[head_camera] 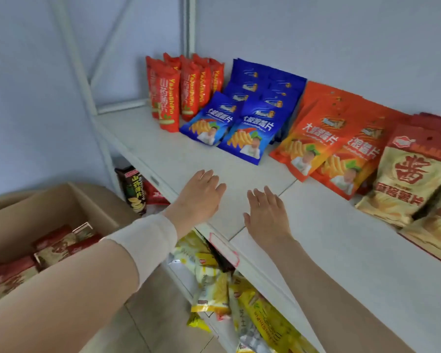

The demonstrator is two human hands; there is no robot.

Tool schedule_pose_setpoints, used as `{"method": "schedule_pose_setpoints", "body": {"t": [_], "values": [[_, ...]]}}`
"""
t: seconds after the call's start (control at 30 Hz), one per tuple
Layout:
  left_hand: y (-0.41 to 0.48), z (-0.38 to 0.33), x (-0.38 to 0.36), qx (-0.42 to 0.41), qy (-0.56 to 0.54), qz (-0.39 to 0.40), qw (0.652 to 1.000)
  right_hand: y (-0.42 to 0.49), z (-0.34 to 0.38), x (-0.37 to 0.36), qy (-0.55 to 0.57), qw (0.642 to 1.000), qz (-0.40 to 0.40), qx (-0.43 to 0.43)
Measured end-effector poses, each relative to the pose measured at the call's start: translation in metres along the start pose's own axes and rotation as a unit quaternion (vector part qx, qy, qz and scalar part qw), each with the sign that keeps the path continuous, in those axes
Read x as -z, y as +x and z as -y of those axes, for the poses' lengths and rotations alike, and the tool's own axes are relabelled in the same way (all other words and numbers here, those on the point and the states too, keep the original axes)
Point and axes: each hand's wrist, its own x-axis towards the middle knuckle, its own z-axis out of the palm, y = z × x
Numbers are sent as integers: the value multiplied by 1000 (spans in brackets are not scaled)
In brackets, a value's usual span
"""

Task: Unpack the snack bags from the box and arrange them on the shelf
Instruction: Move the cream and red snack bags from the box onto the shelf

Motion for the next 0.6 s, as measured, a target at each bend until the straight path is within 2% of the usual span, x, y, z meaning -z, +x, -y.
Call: {"method": "schedule_pose_setpoints", "body": {"t": [0.1,0.27,0.43,0.6], "values": [[-58,82,-43,59,13,35,998,39,92,-5,1,998,3,70],[-168,199,-129,171,-26,90,981,94,265,-29,25,982,7,187],[-278,267,-216,281,-56,190,939,117,410,-70,28,957,67,283],[-343,292,-289,356,-114,266,888,135,487,-124,26,933,149,326]]}}
